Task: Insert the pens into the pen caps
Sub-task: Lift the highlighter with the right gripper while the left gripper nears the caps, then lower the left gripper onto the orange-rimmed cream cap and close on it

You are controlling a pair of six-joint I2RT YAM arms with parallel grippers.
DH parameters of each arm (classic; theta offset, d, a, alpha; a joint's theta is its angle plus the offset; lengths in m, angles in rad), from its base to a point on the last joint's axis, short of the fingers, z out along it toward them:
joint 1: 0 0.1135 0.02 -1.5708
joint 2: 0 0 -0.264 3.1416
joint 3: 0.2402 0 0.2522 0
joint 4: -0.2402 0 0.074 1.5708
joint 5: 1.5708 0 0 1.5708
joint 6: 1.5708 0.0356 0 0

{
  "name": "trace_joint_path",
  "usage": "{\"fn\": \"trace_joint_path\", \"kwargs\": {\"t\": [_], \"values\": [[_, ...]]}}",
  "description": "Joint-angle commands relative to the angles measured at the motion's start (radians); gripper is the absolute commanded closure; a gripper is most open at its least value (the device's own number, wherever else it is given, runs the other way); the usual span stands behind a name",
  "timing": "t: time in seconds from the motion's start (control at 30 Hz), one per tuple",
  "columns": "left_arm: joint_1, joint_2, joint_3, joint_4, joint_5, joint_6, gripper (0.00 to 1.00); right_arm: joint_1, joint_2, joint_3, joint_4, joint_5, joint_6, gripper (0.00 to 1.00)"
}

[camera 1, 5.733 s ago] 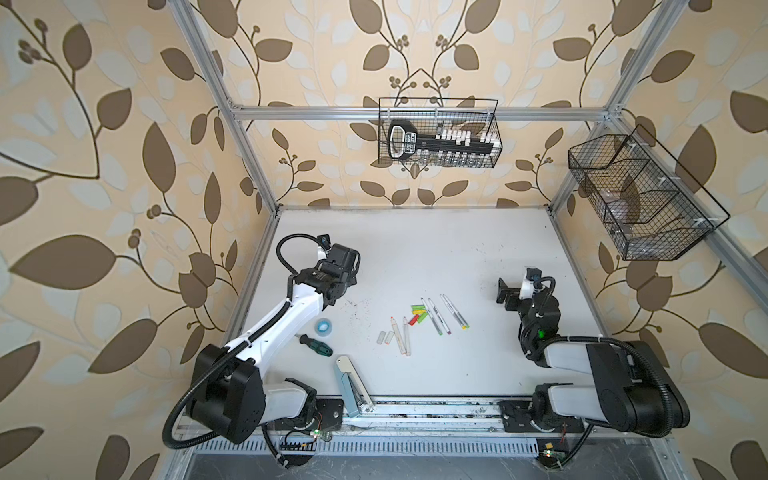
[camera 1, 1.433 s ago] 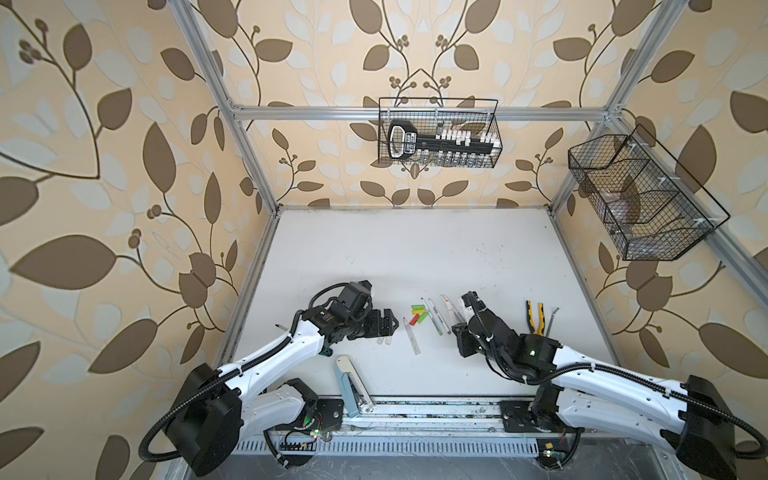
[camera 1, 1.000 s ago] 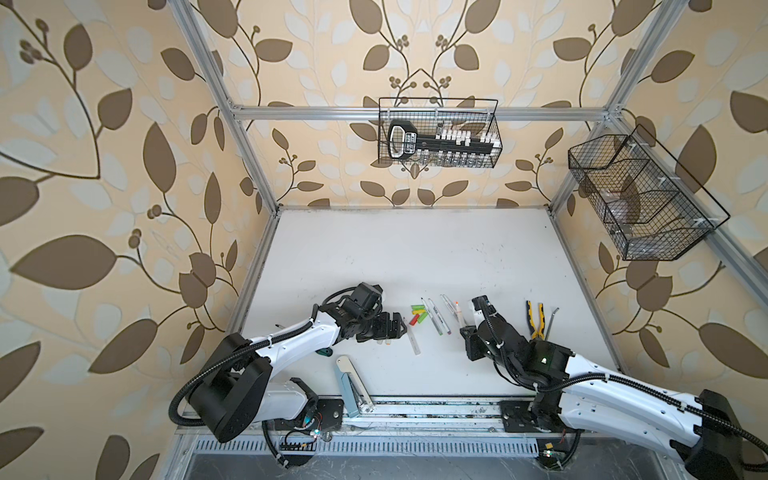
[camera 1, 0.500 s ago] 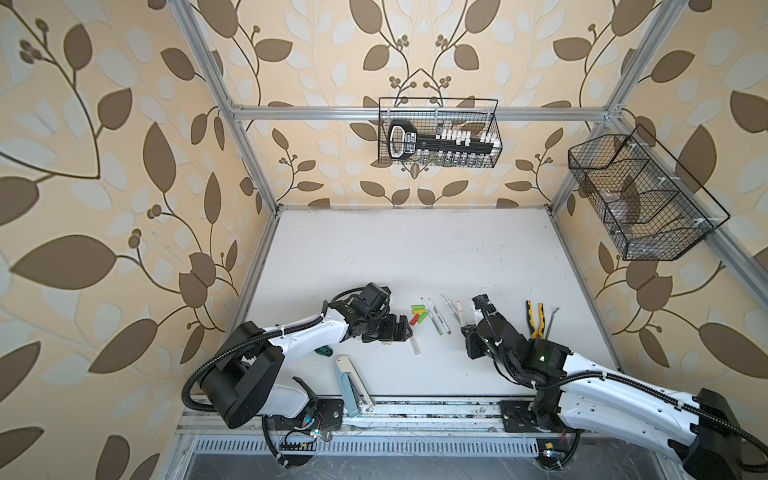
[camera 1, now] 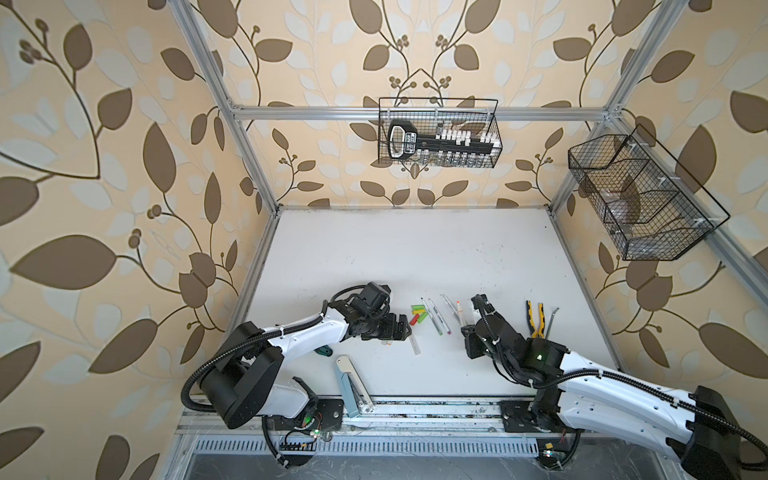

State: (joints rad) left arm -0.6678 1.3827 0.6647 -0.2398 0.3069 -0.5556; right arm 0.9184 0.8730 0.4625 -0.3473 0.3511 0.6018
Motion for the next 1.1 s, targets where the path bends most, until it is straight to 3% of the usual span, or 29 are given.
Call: {"fn": "trace_joint_path", "kwargs": {"t": [0.0,0.5,0.77,1.07], "values": [[-0.007,0.035,0.045,0.026,0.028,0.02,0.01,-0.003,-0.003,-0.006,0.006,0.008,0.008,0.9],[-0.092,0.151,0.113,-0.014,0.085,0.061,0.01,-0.003,-0.01,-0.01,0.001,0.014,0.009,0.9],[-0.168,0.118,0.1,-0.072,0.049,0.052,0.01,-0.003,-0.014,-0.019,0.012,0.012,0.008,0.91],[-0.174,0.018,0.078,-0.165,-0.035,0.049,0.01,-0.003,-0.009,-0.025,0.022,0.006,0.006,0.91]]}}
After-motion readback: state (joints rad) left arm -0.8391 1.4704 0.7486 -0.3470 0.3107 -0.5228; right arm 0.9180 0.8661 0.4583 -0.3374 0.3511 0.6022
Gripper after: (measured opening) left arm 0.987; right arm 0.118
